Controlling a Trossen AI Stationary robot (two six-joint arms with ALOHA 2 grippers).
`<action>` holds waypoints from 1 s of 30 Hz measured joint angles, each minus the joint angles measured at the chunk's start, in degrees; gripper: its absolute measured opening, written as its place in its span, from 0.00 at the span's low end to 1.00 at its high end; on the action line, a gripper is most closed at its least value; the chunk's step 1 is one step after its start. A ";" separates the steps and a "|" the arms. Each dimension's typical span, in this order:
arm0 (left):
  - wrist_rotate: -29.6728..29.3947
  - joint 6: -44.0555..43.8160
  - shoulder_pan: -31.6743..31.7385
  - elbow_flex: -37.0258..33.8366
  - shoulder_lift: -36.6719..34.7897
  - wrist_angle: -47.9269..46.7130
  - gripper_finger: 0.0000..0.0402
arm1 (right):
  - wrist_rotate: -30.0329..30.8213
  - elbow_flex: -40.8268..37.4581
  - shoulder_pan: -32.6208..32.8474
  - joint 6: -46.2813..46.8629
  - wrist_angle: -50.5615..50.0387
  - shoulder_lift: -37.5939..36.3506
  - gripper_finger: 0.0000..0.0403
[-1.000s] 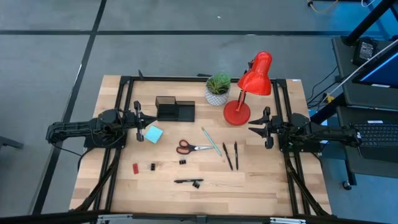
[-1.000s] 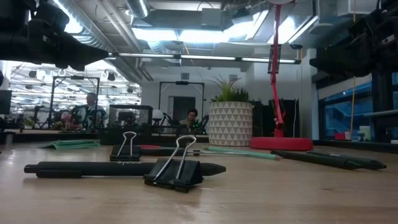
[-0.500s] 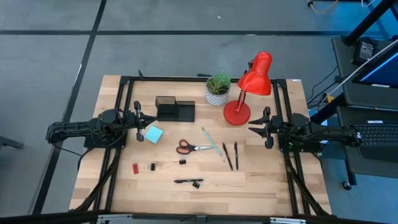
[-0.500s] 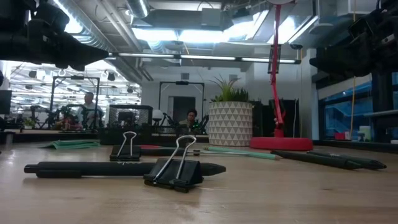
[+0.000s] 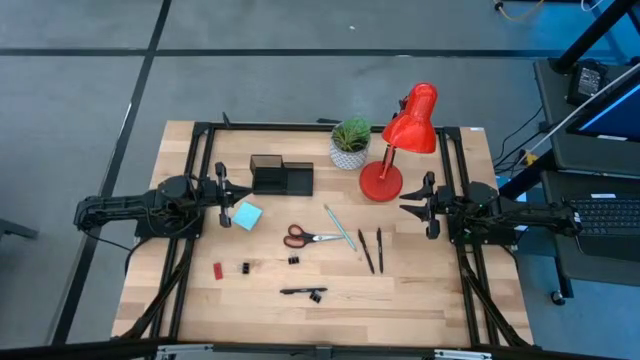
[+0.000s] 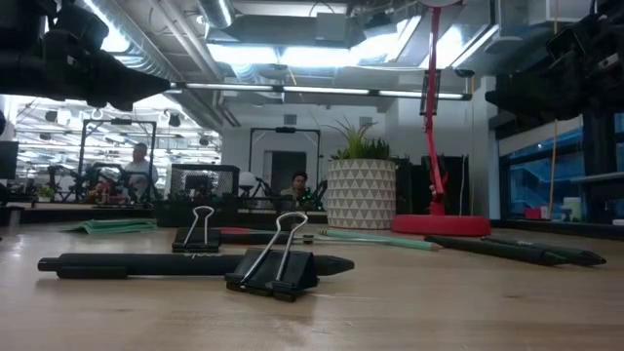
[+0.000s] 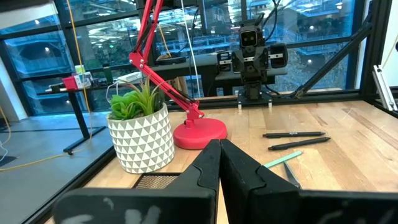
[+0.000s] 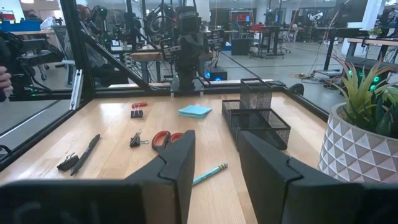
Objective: Pick and place office supplies into organizer
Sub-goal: Put the blue sticky note into the black desk organizer
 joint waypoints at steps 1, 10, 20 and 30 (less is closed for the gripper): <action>0.00 0.00 -0.01 0.01 0.00 0.00 0.01 | 0.00 0.00 0.00 0.00 0.00 -0.02 0.32; 0.00 0.00 -0.02 0.00 0.02 0.00 0.01 | 0.02 0.00 0.00 -0.22 0.00 0.00 0.32; 0.00 0.00 -0.02 0.00 0.02 0.00 0.01 | 0.02 -0.01 0.00 0.00 0.00 -0.02 0.32; 0.00 0.51 -0.02 0.00 0.02 0.00 0.09 | 0.02 -0.01 -0.01 -0.02 0.00 -0.01 0.32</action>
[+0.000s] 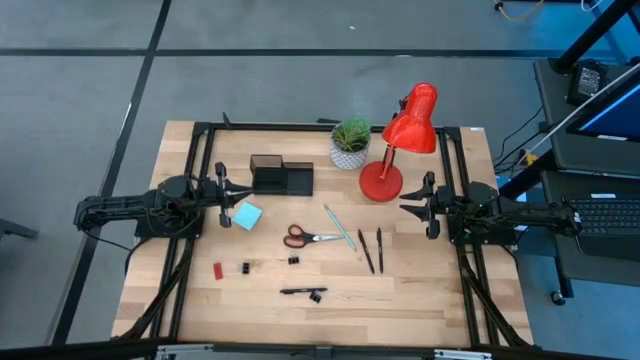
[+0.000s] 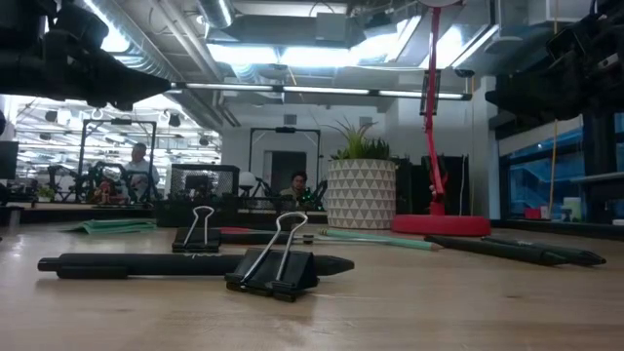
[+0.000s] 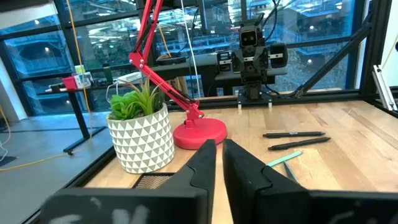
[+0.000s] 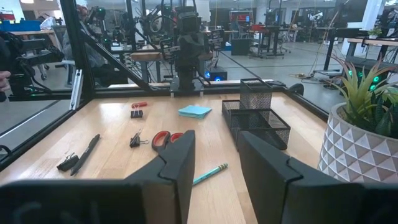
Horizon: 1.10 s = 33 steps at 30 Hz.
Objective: Pick and place office supplies into organizer
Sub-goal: Put the blue sticky note into the black desk organizer
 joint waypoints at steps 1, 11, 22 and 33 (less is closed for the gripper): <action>0.01 0.73 0.00 0.01 -0.02 0.00 0.11 | 0.00 0.01 0.01 -0.02 0.00 0.01 0.32; 2.20 5.52 0.00 0.00 0.00 0.00 0.26 | 0.00 0.01 0.00 -0.16 0.00 0.01 0.32; 4.18 10.33 0.00 0.00 -0.01 0.00 0.32 | 0.00 0.01 -0.01 -0.22 0.00 0.01 0.32; 4.20 12.88 0.00 0.00 0.00 1.62 0.34 | 0.00 0.01 0.01 -0.22 0.00 -0.01 0.32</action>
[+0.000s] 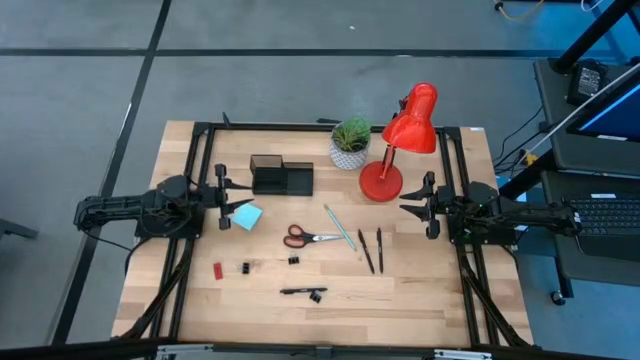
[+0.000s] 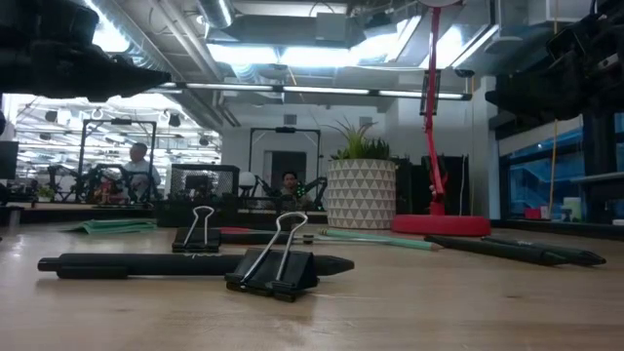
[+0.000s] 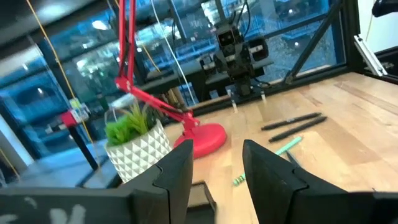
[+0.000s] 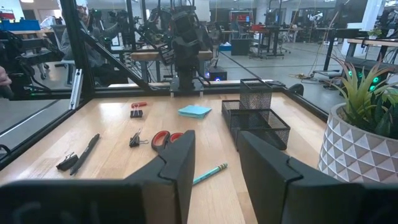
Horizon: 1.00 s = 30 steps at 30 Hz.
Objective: Pick and place office supplies into organizer
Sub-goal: Put the blue sticky note into the black desk organizer
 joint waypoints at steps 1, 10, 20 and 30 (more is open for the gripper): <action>0.00 0.90 0.00 0.00 -0.02 0.73 0.34 | 0.00 0.00 -0.02 0.00 0.00 0.00 0.32; -4.57 11.52 -4.14 0.35 4.02 4.74 0.34 | 2.49 0.00 -0.02 0.00 0.05 0.02 0.32; -18.77 17.20 -13.36 6.60 18.80 5.52 0.34 | 2.54 0.00 0.00 0.00 0.11 0.02 0.32; -35.11 20.09 -23.30 16.55 37.16 2.08 0.33 | 2.51 0.00 0.00 0.00 0.11 0.01 0.32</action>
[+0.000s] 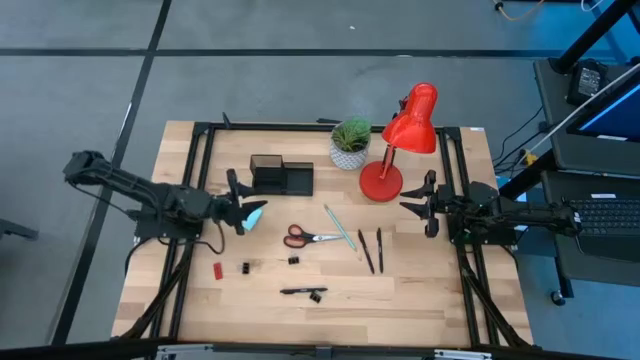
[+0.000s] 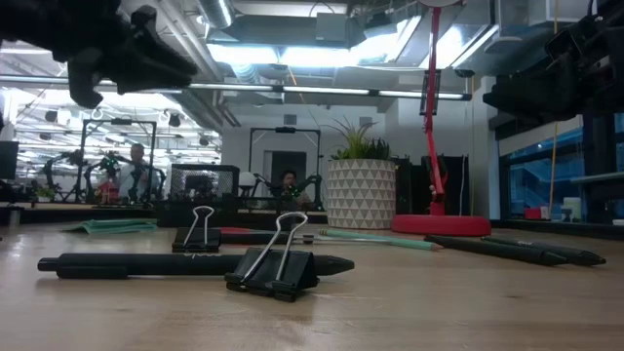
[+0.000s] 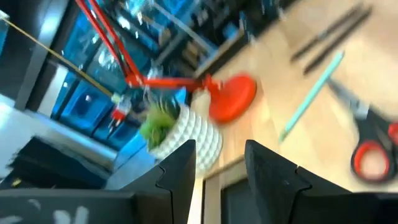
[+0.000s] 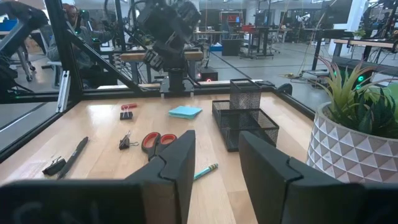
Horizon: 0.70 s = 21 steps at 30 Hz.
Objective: Pick and place office supplies into organizer
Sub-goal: Put the blue sticky note into the black desk organizer
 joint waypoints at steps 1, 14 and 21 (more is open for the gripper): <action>-2.10 -0.48 -1.01 1.00 1.48 -1.91 0.33 | -0.02 -0.02 -0.01 0.00 0.00 -0.01 0.32; -11.02 -25.17 -11.93 11.83 15.75 -28.70 0.33 | -0.09 0.00 0.01 0.22 -0.02 0.00 0.32; -5.43 -30.29 -13.20 14.11 23.61 -35.64 0.33 | -0.11 0.00 0.00 0.22 -0.02 0.00 0.32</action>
